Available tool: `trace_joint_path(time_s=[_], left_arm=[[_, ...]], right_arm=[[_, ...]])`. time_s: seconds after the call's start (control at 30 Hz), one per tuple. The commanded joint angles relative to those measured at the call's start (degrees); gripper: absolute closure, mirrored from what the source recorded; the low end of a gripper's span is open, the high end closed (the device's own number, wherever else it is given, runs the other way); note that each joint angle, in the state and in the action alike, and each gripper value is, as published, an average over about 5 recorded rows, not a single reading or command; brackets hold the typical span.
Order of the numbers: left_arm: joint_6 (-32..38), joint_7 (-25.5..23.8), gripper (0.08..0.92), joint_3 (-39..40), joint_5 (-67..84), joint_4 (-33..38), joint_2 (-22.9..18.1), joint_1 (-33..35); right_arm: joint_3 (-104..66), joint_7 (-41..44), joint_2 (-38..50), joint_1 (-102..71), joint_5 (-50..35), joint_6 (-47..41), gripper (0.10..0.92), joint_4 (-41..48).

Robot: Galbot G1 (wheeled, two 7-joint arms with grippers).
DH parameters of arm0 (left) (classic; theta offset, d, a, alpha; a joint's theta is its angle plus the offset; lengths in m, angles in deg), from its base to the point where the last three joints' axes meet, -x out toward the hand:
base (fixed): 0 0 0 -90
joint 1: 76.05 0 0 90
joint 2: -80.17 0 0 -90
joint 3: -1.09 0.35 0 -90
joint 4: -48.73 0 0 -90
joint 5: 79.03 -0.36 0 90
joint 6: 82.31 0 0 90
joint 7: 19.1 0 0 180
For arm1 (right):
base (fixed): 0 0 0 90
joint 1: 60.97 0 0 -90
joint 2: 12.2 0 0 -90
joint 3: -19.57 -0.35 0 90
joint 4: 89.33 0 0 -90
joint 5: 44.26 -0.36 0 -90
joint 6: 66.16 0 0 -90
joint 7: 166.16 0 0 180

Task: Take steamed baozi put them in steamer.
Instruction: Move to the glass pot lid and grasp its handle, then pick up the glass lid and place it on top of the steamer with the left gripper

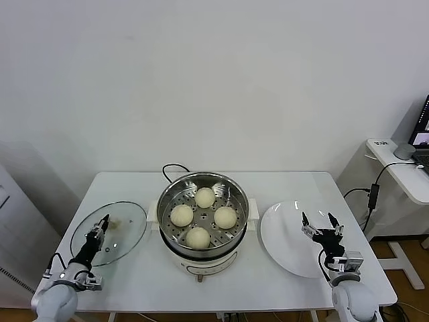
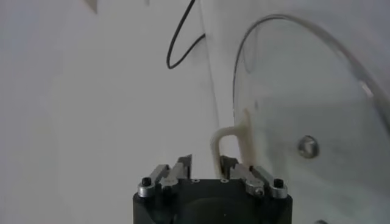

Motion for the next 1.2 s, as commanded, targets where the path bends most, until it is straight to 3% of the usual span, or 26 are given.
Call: trace_joint_path(time_s=[0.03, 0.2, 0.6, 1.0, 1.2], left_arm=[[-0.7, 0.3, 0.827, -1.7, 4.4, 5.9, 1.6, 0.6], [-2.1, -2.2, 0.897, -3.2, 9.1, 11.3, 4.1, 1.4], [-12.6, -15.8, 0.898, -2.0, 23.0, 26.5, 11.6, 2.8], [-31.0, -26.0, 0.898, 12.9, 22.7, 42.1, 14.8, -0.6], [-40.8, -29.5, 0.898, 21.3, 17.0, 45.8, 13.3, -3.6]], right_arm=[[0.0, 0.0, 0.0, 0.1, 0.0, -0.1, 0.203, 0.0], [0.1, 0.0, 0.0, 0.4, 0.0, -0.1, 0.203, 0.0], [-0.5, 0.2, 0.2, 0.5, -0.4, -0.2, 0.203, -0.3], [-0.8, 0.5, 0.6, 0.9, -0.6, -0.2, 0.203, -0.1], [-1.0, 0.6, 0.5, 1.0, -0.4, 0.0, 0.203, 0.6]])
